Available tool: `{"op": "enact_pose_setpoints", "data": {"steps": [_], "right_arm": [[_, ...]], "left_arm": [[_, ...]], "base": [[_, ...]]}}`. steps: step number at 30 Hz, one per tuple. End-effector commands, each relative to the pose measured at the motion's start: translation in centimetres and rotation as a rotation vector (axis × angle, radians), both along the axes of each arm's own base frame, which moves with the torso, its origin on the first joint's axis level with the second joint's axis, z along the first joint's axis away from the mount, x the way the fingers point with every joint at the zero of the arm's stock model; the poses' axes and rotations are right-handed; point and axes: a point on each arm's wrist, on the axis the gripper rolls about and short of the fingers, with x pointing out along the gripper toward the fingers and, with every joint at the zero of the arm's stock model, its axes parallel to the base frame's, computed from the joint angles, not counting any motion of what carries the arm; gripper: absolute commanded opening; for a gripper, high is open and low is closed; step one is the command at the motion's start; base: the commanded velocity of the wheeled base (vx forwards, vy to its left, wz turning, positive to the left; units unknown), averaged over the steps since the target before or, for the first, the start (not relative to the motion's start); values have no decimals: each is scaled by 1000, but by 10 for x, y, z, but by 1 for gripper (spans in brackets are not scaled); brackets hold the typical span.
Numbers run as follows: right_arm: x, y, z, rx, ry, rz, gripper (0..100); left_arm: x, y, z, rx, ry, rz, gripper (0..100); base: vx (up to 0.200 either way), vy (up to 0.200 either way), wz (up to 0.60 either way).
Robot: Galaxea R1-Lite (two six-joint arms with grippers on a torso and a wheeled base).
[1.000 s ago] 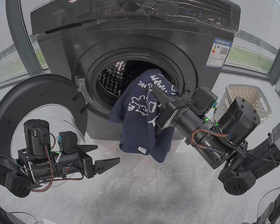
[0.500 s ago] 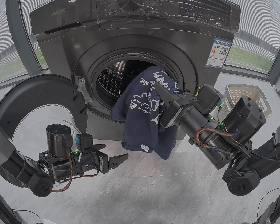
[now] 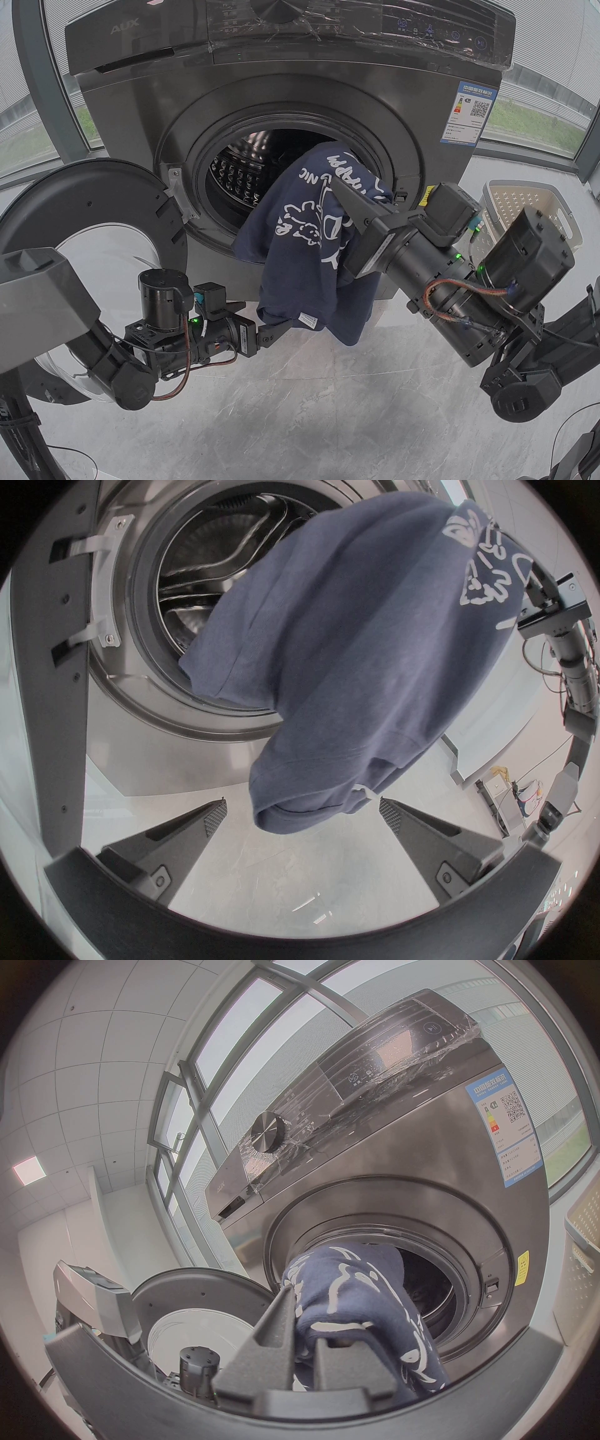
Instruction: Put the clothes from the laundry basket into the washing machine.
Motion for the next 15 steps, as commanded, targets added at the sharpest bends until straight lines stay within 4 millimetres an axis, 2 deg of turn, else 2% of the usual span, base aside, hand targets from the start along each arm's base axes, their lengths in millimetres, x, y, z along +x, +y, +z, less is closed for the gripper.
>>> {"op": "enact_pose_setpoints", "data": {"steps": [1, 15], "right_arm": [[-3, -1, 2, 5, -4, 3, 0], [-6, 1, 2, 6, -3, 16, 0]], "left_arm": [[11, -4, -16, 12, 25, 3, 100], [26, -15, -15, -32, -52, -16, 100]], "base": [[0, 0, 0], [0, 0, 0]]}}
